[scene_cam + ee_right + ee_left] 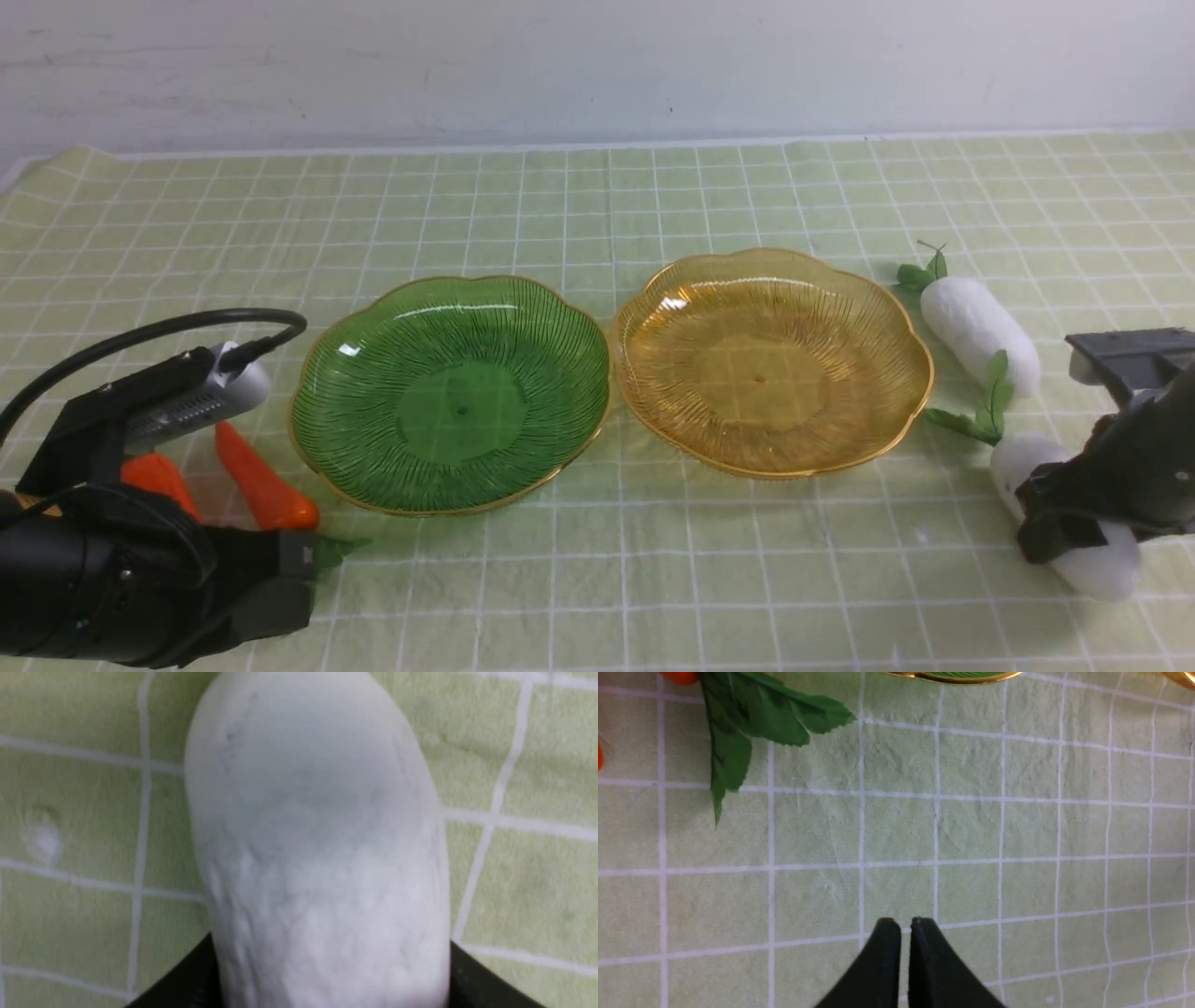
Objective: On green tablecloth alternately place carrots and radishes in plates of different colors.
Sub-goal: 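Place the white radish on the plate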
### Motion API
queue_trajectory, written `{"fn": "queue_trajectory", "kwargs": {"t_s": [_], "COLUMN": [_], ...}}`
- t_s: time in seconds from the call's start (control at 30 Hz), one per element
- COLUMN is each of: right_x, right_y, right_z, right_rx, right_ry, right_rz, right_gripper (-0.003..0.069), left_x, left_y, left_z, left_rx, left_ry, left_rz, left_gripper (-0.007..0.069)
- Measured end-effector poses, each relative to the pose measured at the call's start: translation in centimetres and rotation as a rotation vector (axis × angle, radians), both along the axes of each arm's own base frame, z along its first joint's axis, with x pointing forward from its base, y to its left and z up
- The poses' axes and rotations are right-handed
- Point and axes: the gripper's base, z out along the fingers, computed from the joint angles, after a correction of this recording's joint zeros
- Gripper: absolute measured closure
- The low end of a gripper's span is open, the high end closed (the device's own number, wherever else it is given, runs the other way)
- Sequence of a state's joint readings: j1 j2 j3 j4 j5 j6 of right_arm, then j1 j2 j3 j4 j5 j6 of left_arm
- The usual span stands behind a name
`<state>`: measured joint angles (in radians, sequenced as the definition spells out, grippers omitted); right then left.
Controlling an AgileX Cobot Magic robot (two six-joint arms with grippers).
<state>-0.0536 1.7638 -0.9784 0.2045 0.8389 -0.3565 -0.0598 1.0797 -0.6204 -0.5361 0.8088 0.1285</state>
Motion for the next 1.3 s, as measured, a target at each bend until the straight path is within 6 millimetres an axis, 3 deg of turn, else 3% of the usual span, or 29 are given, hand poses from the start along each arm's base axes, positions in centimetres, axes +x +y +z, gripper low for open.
{"fn": "queue_trajectory", "kwargs": {"t_s": [0.1,0.17,0.3,0.4,0.57,0.67,0.83,1.03,1.3], "right_x": [-0.1,-0.2,-0.3,0.0,1.4,2.3,4.0,6.2,7.5], "right_y": [-0.3,-0.5,-0.1,1.8,6.2,8.5,11.0,11.4,11.6], "right_z": [1.3,3.7,6.6,8.3,9.3,9.2,7.3,5.1,3.3], "right_rx": [-0.026,-0.05,-0.02,0.035,0.103,0.113,0.1,0.073,0.064], "right_ry": [0.058,0.098,0.069,0.008,-0.167,-0.275,-0.375,-0.491,-0.538], "right_rz": [-0.011,-0.056,-0.078,-0.032,0.064,0.108,0.162,0.153,0.139], "right_gripper": [0.0231,0.0231,0.0231,0.0231,0.0231,0.0231,0.0231,0.0231,0.0223], "left_x": [0.0,0.0,0.0,0.0,0.0,0.0,0.0,0.1,0.2], "left_y": [0.0,0.0,0.0,0.0,0.0,0.0,0.0,0.2,0.3], "left_z": [0.0,0.0,0.0,0.0,0.0,0.0,0.0,0.0,-0.1], "left_rx": [0.0,0.0,0.0,0.001,0.001,0.001,0.002,0.02,0.045], "left_ry": [0.0,0.0,0.0,0.0,0.0,-0.001,-0.002,-0.013,-0.025], "left_rz": [0.0,0.0,0.0,-0.001,-0.001,0.0,0.0,-0.001,-0.005], "left_gripper": [0.0611,0.0611,0.0611,0.0611,0.0611,0.0611,0.0611,0.0611,0.0611]}}
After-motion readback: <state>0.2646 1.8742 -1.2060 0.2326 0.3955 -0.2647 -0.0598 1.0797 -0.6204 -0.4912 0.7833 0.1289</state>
